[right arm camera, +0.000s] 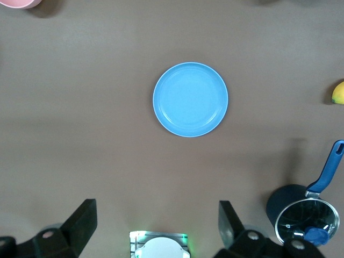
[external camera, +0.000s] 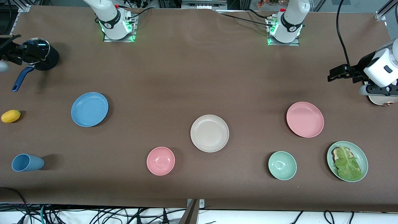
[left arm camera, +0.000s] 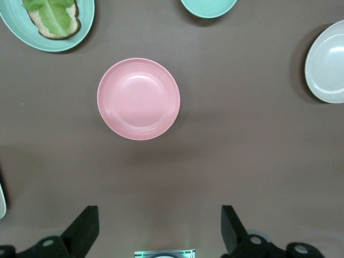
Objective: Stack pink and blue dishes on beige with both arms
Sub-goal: 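Move the left gripper toward the pink plate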
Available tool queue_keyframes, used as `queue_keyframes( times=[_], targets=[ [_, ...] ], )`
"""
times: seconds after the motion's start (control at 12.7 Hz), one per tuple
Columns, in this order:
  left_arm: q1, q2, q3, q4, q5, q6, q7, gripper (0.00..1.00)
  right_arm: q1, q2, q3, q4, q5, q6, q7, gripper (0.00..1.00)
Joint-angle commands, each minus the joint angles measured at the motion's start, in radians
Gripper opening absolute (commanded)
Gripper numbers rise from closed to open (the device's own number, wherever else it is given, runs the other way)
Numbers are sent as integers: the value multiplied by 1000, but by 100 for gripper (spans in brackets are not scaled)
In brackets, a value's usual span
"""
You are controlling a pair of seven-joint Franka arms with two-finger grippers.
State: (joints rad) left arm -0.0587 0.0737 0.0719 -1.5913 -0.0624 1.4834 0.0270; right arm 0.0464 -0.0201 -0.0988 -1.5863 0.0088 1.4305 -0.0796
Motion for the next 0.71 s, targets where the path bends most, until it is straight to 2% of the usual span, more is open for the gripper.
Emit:
queue_keyframes(
  times=[0.0, 0.63],
  targets=[
    [0, -6, 0, -4, -4, 27, -4, 100, -5, 0, 4, 9, -12, -1, 4, 100],
    [8, -5, 2, -1, -22, 40, -4, 100, -5, 0, 4, 9, -12, -7, -5, 100]
  ],
)
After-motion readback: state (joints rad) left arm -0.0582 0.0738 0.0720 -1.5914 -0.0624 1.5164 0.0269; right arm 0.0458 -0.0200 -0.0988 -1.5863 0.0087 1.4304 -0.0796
